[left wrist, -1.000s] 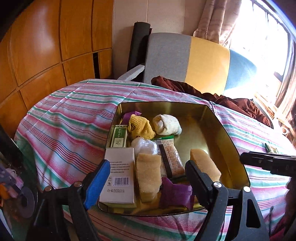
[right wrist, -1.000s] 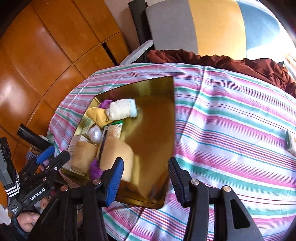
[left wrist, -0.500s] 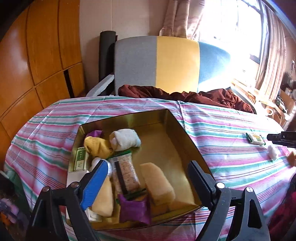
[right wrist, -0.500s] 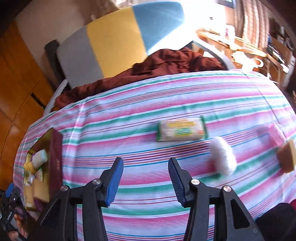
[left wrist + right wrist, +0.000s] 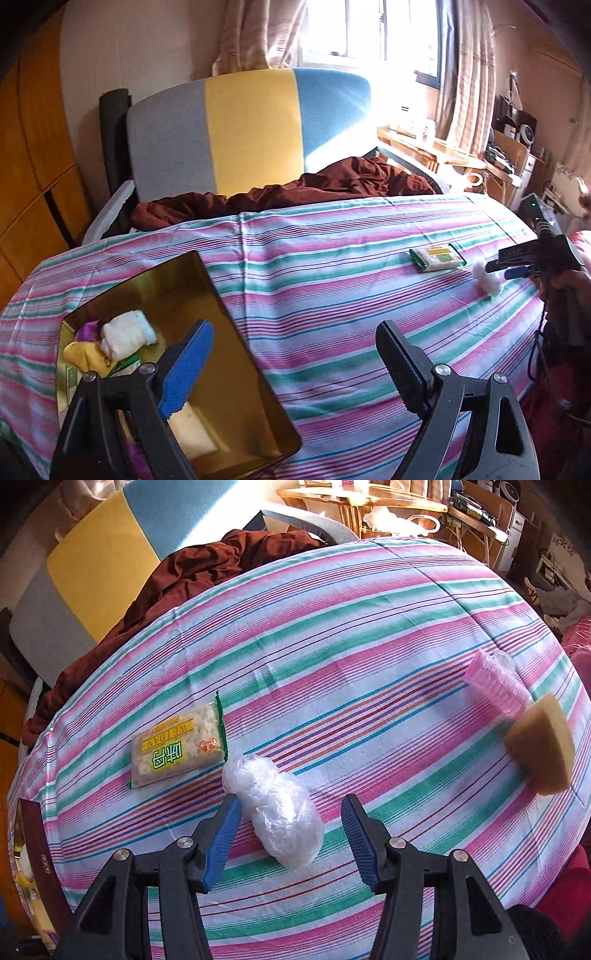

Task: Organize objects
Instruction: 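Move both tools back from the tray to the table items, then grasp the clear plastic bundle with the right tool while the left tool grasps the cracker packet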

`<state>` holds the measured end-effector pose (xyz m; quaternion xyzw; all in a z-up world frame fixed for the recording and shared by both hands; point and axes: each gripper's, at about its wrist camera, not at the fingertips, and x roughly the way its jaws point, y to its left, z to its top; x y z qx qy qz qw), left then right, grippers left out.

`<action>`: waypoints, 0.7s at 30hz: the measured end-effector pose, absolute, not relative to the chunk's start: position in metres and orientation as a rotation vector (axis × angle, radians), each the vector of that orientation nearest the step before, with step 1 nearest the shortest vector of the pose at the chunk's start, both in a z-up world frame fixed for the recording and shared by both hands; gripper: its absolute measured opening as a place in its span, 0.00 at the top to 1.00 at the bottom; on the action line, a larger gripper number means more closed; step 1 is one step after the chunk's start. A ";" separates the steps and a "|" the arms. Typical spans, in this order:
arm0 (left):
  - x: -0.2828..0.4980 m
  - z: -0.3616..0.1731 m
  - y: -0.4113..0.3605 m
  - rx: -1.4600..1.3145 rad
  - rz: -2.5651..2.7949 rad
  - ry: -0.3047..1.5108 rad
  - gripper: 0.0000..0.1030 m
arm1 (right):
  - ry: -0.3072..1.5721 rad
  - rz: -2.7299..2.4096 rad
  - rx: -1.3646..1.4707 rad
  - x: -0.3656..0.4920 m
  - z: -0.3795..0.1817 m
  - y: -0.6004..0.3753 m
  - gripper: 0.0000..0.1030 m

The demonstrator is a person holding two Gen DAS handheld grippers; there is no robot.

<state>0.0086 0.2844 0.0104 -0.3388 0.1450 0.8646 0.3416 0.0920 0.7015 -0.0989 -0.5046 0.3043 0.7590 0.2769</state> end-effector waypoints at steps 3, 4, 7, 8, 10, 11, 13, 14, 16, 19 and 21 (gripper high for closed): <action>0.012 0.009 0.316 -0.871 2.179 0.434 0.12 | 0.770 2.062 -1.402 0.083 -0.104 0.700 0.45; 0.013 0.008 0.326 -0.863 2.159 0.453 0.12 | 0.762 2.076 -1.418 0.081 -0.107 0.698 0.51; 0.015 0.004 0.358 -0.849 2.092 0.503 0.12 | 0.688 2.093 -1.447 0.077 -0.108 0.691 0.66; 0.015 0.002 0.367 -0.843 2.073 0.516 0.12 | 0.687 2.108 -1.451 0.076 -0.108 0.689 0.66; 0.014 -0.003 0.389 -0.835 2.023 0.547 0.12 | 0.686 2.118 -1.435 0.078 -0.106 0.689 0.66; 0.013 -0.005 0.398 -0.829 1.997 0.557 0.12 | 0.693 2.118 -1.412 0.080 -0.103 0.690 0.66; 0.012 -0.012 0.420 -0.817 1.945 0.590 0.12 | 0.736 2.125 -1.358 0.086 -0.098 0.695 0.66; 0.011 -0.016 0.431 -0.812 1.919 0.606 0.13 | 0.751 2.126 -1.335 0.089 -0.095 0.698 0.66; 0.010 -0.024 0.454 -0.799 1.868 0.639 0.13 | 0.777 2.130 -1.301 0.092 -0.091 0.701 0.66; 0.010 -0.036 0.487 -0.762 1.785 0.701 0.13 | 0.802 2.133 -1.246 0.095 -0.085 0.707 0.66; 0.009 -0.045 0.510 -0.721 1.743 0.760 0.13 | 0.829 2.132 -1.220 0.098 -0.082 0.710 0.66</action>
